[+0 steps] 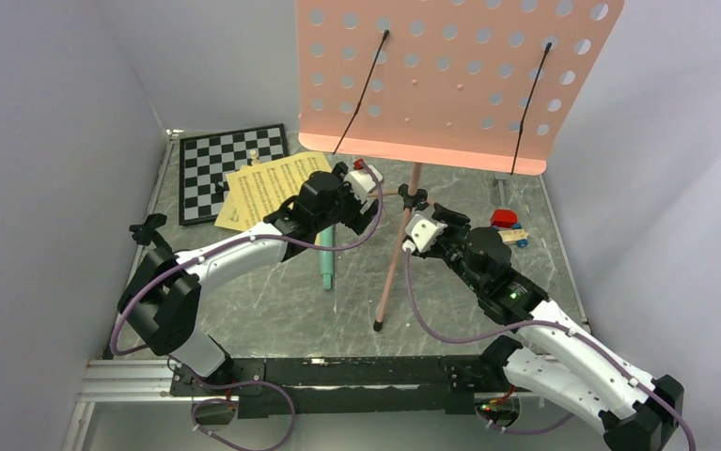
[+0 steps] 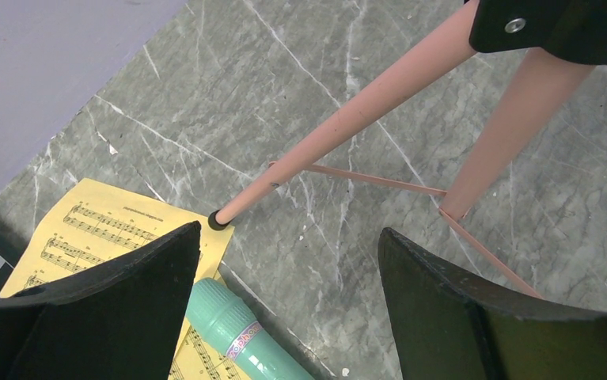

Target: Set up the instrument practice props

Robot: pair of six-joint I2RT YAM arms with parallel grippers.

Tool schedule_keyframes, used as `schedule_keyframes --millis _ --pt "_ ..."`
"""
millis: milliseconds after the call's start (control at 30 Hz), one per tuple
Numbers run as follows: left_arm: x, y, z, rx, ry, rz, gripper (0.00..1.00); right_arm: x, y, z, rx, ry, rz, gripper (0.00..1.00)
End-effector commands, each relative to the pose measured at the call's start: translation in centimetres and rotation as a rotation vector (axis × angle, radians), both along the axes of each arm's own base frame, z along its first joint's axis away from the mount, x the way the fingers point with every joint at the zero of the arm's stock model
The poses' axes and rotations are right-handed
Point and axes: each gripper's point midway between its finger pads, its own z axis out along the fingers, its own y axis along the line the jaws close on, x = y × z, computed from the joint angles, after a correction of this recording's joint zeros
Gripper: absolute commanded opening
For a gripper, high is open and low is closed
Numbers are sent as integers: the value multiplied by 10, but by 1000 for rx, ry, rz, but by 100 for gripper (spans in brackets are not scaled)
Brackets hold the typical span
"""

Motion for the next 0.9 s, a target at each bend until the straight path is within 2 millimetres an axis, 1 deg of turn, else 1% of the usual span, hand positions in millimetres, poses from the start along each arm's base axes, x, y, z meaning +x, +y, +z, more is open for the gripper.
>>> schedule_keyframes --millis 0,100,133,200,367,500,633,800,867 --pt "2 -3 23 -41 -58 -4 87 7 6 25 27 -122 9 55" --pt "1 -3 23 -43 -56 -5 87 11 10 23 19 -117 14 51" --pt "1 -3 23 -45 -57 -4 87 14 13 18 7 -99 17 49" --pt "1 -3 22 -44 -55 -4 87 16 16 16 0 -92 21 47" --pt "0 -2 22 -45 -57 -3 87 20 23 8 -4 -77 39 46" --pt "0 -2 22 -46 -59 -4 87 25 24 5 -5 -78 29 44" --pt "1 -2 22 -48 -58 -3 87 28 26 4 -4 -69 21 38" --pt "0 -2 22 -47 -60 -5 87 31 28 -8 -8 -25 11 27" --pt "3 3 22 -40 -67 23 87 31 28 -11 5 -7 5 23"
